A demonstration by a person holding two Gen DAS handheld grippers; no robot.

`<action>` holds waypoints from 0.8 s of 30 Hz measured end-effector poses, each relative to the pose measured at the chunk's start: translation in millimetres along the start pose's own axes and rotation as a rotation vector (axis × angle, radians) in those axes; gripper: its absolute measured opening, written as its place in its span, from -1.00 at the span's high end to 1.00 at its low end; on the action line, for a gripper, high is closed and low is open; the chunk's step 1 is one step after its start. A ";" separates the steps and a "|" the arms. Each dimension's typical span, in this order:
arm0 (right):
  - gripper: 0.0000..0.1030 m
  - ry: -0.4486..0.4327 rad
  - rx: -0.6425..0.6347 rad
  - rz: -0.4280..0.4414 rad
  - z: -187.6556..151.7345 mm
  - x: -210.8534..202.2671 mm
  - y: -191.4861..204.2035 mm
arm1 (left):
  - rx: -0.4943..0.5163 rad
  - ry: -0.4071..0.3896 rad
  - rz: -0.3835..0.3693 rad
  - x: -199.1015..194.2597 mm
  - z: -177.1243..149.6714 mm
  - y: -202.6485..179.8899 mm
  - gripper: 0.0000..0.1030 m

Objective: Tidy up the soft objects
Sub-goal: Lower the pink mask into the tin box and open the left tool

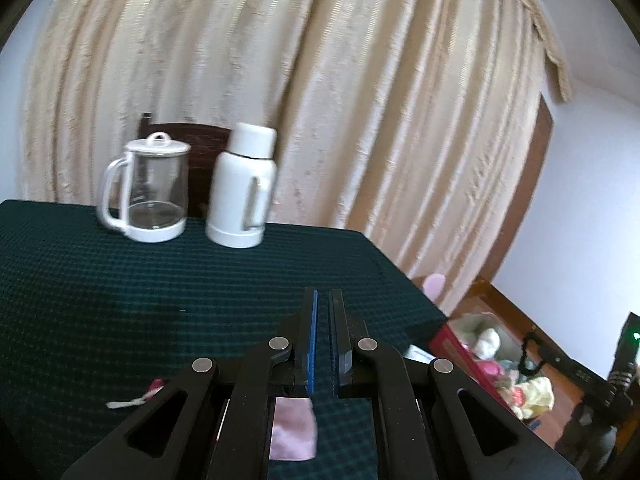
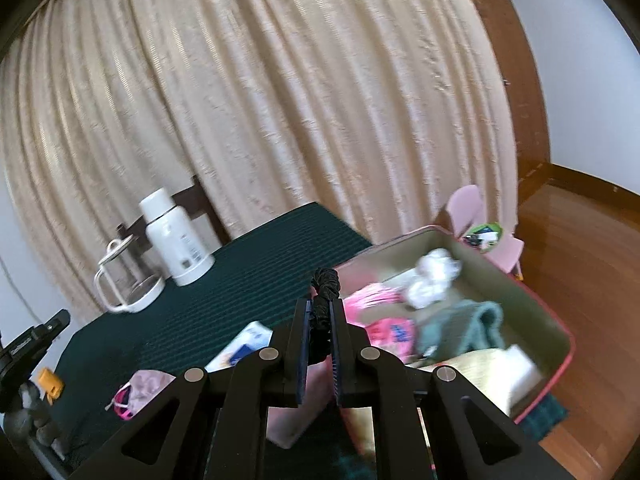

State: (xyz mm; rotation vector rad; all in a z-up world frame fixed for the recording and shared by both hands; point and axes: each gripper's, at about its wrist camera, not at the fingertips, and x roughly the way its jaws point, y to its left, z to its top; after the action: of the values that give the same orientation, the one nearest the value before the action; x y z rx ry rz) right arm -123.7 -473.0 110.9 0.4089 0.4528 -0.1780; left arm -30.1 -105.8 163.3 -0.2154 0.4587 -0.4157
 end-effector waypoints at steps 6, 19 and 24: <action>0.66 -0.005 0.049 -0.023 -1.9 1.4 -21.9 | 0.005 0.040 0.010 9.3 -5.3 -10.4 0.59; -0.21 -0.037 0.052 -0.051 -11.3 1.8 -27.9 | -0.035 0.231 0.113 52.4 -56.1 16.6 -0.30; -0.21 -0.034 0.046 -0.048 -13.1 1.8 -26.3 | -0.009 0.329 0.141 69.3 -84.8 18.4 -0.38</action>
State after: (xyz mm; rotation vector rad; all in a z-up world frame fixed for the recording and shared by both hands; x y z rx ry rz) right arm -133.9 -491.4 90.3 0.4400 0.4257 -0.2416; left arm -7.2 -128.6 57.1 -0.1221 0.7942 -0.3116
